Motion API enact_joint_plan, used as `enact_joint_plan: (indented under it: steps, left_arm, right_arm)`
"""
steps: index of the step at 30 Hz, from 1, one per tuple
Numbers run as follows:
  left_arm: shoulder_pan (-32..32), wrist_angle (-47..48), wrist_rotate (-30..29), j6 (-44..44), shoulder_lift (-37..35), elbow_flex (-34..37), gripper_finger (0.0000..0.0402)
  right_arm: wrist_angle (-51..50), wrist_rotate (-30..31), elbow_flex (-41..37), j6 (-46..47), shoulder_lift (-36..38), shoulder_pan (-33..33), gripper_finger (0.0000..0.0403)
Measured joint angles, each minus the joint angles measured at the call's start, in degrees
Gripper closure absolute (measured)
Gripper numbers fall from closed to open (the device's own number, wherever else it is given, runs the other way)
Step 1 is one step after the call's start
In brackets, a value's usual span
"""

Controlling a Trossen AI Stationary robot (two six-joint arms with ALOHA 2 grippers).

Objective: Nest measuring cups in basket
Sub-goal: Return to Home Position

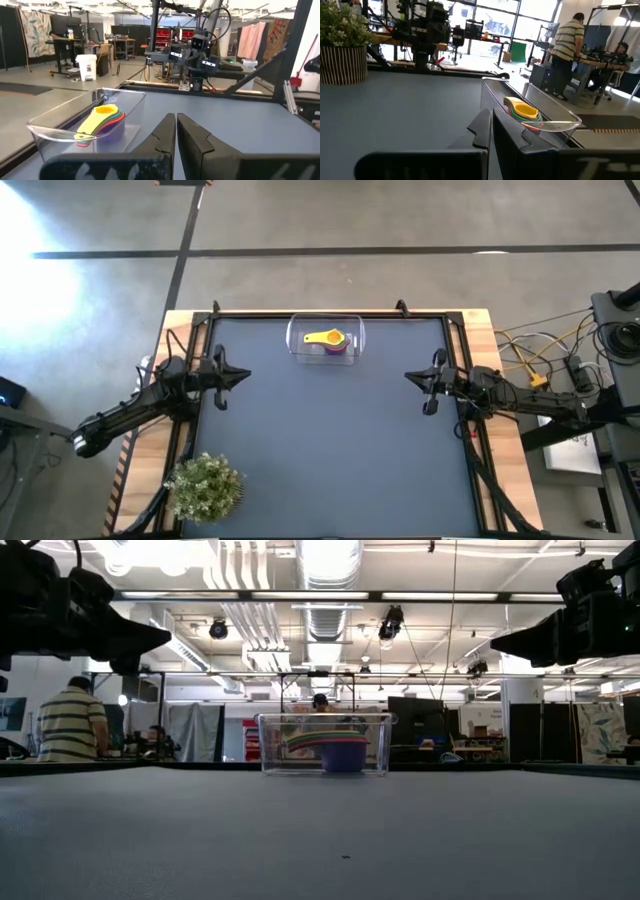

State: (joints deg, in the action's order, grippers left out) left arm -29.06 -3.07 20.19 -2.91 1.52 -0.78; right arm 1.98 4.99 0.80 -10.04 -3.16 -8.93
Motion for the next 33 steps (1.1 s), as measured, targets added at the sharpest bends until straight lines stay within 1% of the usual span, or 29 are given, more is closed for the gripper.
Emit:
enact_joint_plan:
  steps: [8,33]
  left_arm:
    - [0.00,0.04,-0.08,-4.46,0.43,0.00,0.0402]
    - [0.00,0.07,-0.14,-4.49,0.48,-0.04,0.0402]
  right_arm:
    - [-0.02,0.00,0.00,0.00,0.00,0.00,0.0394]
    - [-0.02,0.00,0.04,0.00,0.00,0.00,0.0394]
